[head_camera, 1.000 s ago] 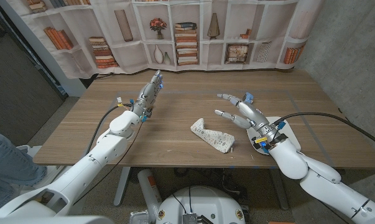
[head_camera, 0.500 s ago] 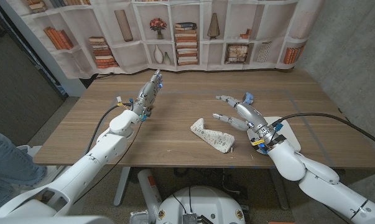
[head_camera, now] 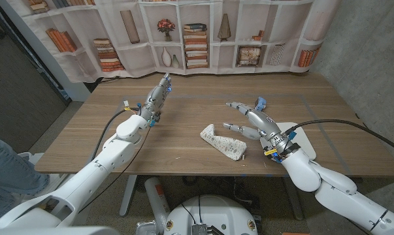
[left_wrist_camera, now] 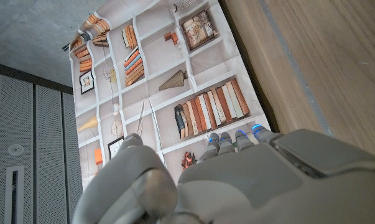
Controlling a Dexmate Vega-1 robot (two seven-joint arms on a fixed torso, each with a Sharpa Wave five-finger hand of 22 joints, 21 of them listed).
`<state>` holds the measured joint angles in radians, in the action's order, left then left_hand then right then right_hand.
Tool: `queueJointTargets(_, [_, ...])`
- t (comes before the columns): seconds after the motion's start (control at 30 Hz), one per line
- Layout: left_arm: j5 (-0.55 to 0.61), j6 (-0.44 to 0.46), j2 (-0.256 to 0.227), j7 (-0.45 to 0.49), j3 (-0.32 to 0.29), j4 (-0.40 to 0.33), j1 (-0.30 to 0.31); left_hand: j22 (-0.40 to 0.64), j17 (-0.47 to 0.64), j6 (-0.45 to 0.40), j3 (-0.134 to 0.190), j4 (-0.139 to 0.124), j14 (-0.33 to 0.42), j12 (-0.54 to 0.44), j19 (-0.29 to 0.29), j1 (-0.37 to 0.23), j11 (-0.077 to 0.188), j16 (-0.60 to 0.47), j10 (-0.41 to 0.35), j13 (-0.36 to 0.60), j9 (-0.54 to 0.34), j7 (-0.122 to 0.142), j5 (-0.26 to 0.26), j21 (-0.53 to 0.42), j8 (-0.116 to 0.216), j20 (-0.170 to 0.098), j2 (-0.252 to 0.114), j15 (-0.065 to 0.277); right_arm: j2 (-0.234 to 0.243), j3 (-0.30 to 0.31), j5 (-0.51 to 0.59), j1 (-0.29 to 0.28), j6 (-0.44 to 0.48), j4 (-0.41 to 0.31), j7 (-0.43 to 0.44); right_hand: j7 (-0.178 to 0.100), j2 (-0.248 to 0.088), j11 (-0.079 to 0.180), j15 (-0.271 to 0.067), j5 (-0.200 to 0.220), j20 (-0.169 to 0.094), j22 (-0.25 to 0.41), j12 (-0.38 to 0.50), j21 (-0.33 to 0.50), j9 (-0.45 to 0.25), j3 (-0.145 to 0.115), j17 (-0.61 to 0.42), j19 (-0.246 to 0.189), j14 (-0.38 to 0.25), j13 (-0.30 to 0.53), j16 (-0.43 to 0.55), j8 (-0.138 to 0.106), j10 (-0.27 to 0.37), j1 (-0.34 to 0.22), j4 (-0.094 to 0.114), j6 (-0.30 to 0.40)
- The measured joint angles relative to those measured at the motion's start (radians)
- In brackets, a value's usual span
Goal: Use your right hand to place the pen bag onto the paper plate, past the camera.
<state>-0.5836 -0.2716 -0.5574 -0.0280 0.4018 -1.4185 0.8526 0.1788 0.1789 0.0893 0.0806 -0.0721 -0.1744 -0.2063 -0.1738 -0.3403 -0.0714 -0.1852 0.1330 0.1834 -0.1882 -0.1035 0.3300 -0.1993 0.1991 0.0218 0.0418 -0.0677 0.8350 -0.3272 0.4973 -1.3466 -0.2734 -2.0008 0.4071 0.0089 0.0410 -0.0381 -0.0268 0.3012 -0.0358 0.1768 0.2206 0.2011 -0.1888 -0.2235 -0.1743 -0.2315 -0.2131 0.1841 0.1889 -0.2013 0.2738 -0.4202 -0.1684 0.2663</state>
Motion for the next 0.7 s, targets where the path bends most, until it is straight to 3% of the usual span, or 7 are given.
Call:
queueJointTargets(0.37, [0.003,0.001,0.001,0.003,0.001,-0.003,0.000,0.000,0.000,-0.004,-0.001,-0.001,0.000,0.000,0.005,-0.004,0.000,0.000,0.000,0.000,0.000,0.004,0.000,0.000,0.000,0.005,-0.004,0.000,0.011,-0.014,0.035,-0.005,0.018,-0.010,0.013,-0.006,0.013,0.002,-0.004,0.011,-0.007,0.000,0.000,0.000,0.000,-0.004,0.000,-0.007,-0.004,0.000,0.000,0.000,0.009,-0.029,-0.004,0.006])
queueJointTargets(0.7, [0.004,0.001,0.000,0.000,0.003,-0.003,0.002,0.000,0.000,-0.011,-0.001,-0.001,0.000,0.000,0.005,-0.008,0.000,0.000,0.000,0.000,0.000,0.004,-0.005,0.000,0.000,0.005,-0.008,0.000,0.022,-0.026,0.077,-0.012,0.055,-0.034,0.019,-0.011,0.022,0.002,-0.004,0.018,0.004,0.000,0.000,0.000,0.000,-0.004,0.000,-0.018,-0.014,0.000,0.000,-0.008,0.019,-0.057,-0.004,0.011])
